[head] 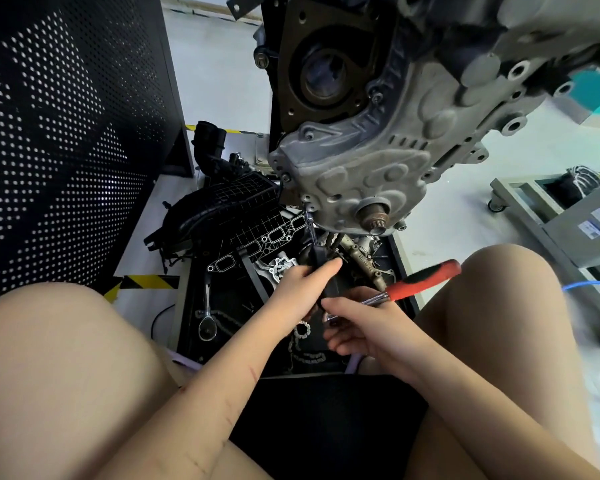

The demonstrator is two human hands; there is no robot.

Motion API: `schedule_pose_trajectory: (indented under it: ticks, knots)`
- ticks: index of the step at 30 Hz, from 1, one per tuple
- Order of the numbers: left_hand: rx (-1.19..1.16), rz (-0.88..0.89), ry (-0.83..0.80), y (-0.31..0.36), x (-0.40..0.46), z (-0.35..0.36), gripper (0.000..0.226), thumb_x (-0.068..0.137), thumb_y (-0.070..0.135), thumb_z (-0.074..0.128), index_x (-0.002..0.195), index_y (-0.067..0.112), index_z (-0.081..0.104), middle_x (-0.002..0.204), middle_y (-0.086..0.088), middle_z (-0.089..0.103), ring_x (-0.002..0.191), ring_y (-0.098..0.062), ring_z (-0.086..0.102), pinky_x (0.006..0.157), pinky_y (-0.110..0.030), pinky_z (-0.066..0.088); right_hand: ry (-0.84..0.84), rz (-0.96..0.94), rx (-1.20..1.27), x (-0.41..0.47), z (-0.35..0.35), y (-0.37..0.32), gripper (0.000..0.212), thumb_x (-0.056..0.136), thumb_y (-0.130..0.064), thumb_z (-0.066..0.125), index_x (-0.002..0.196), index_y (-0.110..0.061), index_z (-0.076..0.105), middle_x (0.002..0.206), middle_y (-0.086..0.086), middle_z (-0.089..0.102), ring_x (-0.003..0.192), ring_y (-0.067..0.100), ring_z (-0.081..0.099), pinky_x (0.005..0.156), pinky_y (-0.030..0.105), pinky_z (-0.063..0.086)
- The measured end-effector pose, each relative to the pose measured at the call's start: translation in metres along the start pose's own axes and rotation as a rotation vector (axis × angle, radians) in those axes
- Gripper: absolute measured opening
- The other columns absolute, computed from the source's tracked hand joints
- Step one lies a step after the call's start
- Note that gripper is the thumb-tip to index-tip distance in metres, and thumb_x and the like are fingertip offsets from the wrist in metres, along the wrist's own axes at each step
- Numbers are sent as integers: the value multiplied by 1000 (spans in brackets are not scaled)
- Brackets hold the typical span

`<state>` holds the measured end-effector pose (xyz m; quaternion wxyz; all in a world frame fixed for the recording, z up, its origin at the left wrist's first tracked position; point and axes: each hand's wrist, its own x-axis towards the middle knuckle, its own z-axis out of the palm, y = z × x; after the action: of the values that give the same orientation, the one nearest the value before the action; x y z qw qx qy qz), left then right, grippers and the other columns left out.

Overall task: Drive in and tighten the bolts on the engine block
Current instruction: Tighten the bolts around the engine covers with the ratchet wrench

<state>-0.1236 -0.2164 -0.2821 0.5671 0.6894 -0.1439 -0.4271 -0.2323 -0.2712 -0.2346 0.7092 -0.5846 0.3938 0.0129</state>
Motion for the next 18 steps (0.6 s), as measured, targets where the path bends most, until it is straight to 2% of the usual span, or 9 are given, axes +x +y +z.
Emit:
schedule_pose_trajectory:
  ticks: [2, 4, 5, 8, 12, 15, 17, 18]
  knots:
    - [-28, 1, 2, 0, 1, 2, 26, 83, 41, 59, 65, 22, 61, 57, 11, 55, 52, -3, 53, 44, -10, 39, -44, 36, 58, -1, -3, -1, 23, 83, -15, 66, 61, -11, 66, 51, 10, 63, 39, 14, 59, 37, 17, 45]
    - [10, 0, 39, 0, 1, 5, 27, 82, 36, 60, 61, 19, 56, 50, 10, 50, 50, -7, 48, 46, -17, 38, -20, 20, 22, -1, -2, -1, 13, 83, -15, 67, 77, -6, 60, 50, 8, 62, 39, 14, 58, 37, 17, 45]
    - [40, 3, 61, 0, 1, 6, 28, 82, 34, 59, 59, 18, 53, 45, 12, 47, 47, -6, 45, 45, -18, 36, 4, 1, -11, 0, -1, 0, 16, 82, -14, 68, 84, -6, 55, 50, 7, 61, 38, 14, 57, 37, 18, 44]
    - [149, 29, 105, 0, 3, 6, 32, 79, 33, 59, 54, 19, 46, 36, 13, 39, 47, -10, 41, 47, -23, 32, 84, -88, -161, 0, 1, 0, 22, 80, -12, 70, 85, -10, 48, 51, 7, 59, 34, 12, 53, 35, 18, 43]
    - [238, 46, 114, -1, 5, 5, 33, 77, 35, 60, 53, 18, 46, 49, 7, 42, 52, -13, 43, 51, -25, 32, 157, -278, -476, -5, 5, 0, 26, 81, -17, 69, 73, -22, 44, 50, -3, 55, 31, 3, 49, 32, 16, 40]
    - [216, 27, 110, -1, 7, 5, 28, 76, 35, 61, 59, 15, 53, 59, 2, 50, 58, -14, 48, 57, -27, 37, 180, -383, -757, -5, 4, -2, 31, 83, -27, 66, 65, -26, 42, 53, -10, 53, 39, 0, 50, 45, 19, 46]
    - [189, 7, 114, 0, 9, 7, 27, 76, 35, 62, 61, 14, 55, 62, 0, 52, 62, -17, 50, 60, -28, 38, 146, -349, -738, -7, 1, -4, 29, 84, -30, 66, 67, -28, 42, 59, -8, 57, 43, 4, 54, 47, 21, 49]
    - [183, -2, 117, -1, 10, 7, 27, 76, 35, 62, 62, 13, 54, 61, -1, 52, 62, -18, 50, 60, -28, 38, 125, -314, -672, -7, 0, -5, 27, 85, -31, 65, 70, -27, 43, 62, -3, 60, 45, 12, 58, 47, 24, 51]
